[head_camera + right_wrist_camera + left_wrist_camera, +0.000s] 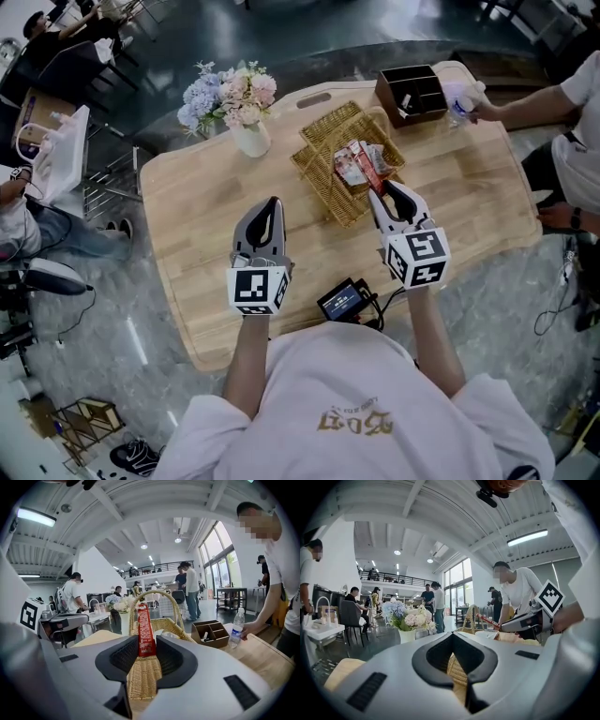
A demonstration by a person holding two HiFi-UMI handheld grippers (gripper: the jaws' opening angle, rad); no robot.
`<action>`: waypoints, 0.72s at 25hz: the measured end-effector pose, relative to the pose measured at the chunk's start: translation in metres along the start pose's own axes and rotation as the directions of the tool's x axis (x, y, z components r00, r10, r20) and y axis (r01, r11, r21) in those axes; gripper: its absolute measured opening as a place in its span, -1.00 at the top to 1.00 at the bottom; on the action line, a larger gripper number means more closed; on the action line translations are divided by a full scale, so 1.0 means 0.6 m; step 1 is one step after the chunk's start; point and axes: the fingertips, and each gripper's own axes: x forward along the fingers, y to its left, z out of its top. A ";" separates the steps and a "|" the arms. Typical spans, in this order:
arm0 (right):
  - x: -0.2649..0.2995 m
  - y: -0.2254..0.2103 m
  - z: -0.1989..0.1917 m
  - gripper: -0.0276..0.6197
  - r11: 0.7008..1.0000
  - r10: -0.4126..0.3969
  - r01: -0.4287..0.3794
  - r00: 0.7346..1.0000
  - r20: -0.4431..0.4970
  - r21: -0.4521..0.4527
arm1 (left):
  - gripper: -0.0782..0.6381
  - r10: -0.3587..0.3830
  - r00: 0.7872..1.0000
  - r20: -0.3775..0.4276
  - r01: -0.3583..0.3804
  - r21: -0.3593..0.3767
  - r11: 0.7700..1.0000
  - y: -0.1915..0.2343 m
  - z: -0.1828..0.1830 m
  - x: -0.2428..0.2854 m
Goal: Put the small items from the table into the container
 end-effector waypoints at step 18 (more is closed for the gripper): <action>0.046 -0.034 0.017 0.52 0.988 -0.137 0.137 0.991 0.006 -0.065 | 0.78 0.011 1.000 -0.019 -0.012 -0.010 1.000 0.015 -0.010 -0.003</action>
